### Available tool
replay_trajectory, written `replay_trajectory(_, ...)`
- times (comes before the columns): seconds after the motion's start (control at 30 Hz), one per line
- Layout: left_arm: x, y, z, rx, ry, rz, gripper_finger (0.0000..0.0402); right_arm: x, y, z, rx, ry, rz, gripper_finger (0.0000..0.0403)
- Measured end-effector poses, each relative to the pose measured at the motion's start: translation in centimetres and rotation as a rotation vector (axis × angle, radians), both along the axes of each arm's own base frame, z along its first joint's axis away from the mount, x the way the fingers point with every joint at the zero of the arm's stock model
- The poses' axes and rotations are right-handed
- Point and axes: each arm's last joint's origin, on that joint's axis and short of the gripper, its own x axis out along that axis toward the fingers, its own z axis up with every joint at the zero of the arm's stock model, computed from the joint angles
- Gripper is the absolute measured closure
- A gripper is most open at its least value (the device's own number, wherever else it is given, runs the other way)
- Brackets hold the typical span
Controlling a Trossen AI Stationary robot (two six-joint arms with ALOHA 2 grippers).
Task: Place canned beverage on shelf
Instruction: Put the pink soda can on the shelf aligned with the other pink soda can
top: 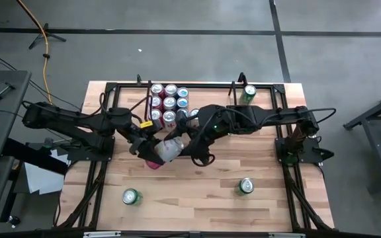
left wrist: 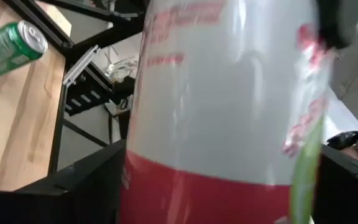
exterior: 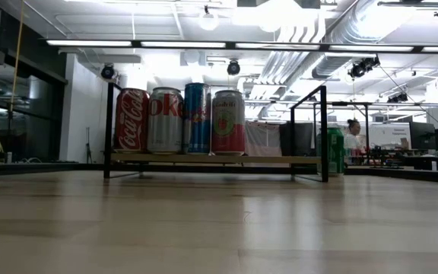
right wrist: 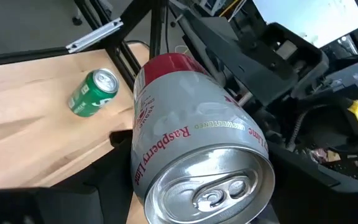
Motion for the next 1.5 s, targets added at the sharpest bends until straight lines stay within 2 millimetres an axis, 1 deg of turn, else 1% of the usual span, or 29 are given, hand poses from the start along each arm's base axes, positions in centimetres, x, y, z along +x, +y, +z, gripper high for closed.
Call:
replay_trajectory(0.17, 0.0, 0.0, 0.0, -0.085, 0.060, -0.016, 0.0029, 0.0, -0.2, 0.0, 0.001, -0.002, 0.026, 0.0126)
replay_trajectory(0.23, -0.1, -0.1, 0.0, -0.096, 0.073, -0.028, 0.0030, 0.0, -0.1, 0.0, 0.015, -0.001, 0.066, 0.0126)
replay_trajectory(0.4, -0.1, -0.1, 0.0, -0.091, 0.066, -0.030, 0.0031, -0.1, 0.2, 0.1, 0.044, 0.000, 0.143, 0.0126)
replay_trajectory(0.6, 0.0, -0.2, 0.0, -0.058, 0.040, -0.030, 0.0031, 0.0, 0.1, 0.2, 0.042, -0.011, 0.139, 0.0126)
replay_trajectory(0.73, -0.1, -0.5, 0.3, 0.000, -0.036, -0.042, 0.0038, 0.0, -0.1, 0.1, 0.042, -0.008, 0.132, 0.0126)
replay_trajectory(0.83, -0.1, -0.5, 0.2, 0.005, -0.036, -0.045, 0.0060, 0.0, -0.3, 0.1, 0.045, -0.008, 0.128, 0.0126)
replay_trajectory(0.9, -0.1, -0.5, 0.2, 0.008, -0.039, -0.045, 0.0088, 0.0, -0.3, 0.1, 0.042, -0.009, 0.129, 0.0126)
replay_trajectory(0.97, -0.1, -0.6, 0.2, 0.016, -0.041, -0.046, 0.0126, 0.1, -0.3, 0.1, 0.043, -0.011, 0.131, 0.0126)
replay_trajectory(1.07, -0.1, -0.6, 0.1, 0.025, -0.042, -0.049, 0.0195, 0.1, -0.3, 0.2, 0.039, -0.021, 0.137, 0.0126)
replay_trajectory(1.1, -0.1, -0.6, 0.1, 0.028, -0.042, -0.051, 0.0211, 0.1, -0.3, 0.2, 0.040, -0.022, 0.137, 0.0126)
replay_trajectory(1.17, -0.1, -0.6, 0.1, 0.028, -0.041, -0.058, 0.0212, 0.1, -0.3, 0.2, 0.042, -0.024, 0.135, 0.0124)
replay_trajectory(1.2, -0.1, -0.5, 0.1, 0.028, -0.042, -0.064, 0.0212, 0.1, -0.3, 0.2, 0.043, -0.023, 0.129, 0.0116)
replay_trajectory(1.37, -0.4, 0.3, 0.3, 0.047, -0.054, -0.098, 0.0212, 0.1, 0.1, 0.2, 0.112, 0.001, 0.022, 0.0045)
replay_trajectory(1.43, -0.7, 0.7, 0.3, 0.058, -0.051, -0.097, 0.0212, -0.1, 0.0, 0.4, 0.145, 0.006, -0.021, 0.0029)
replay_trajectory(1.5, -1.4, 1.2, 0.4, 0.082, -0.032, -0.077, 0.0212, -0.3, -0.1, 0.6, 0.191, 0.021, -0.062, 0.0022)
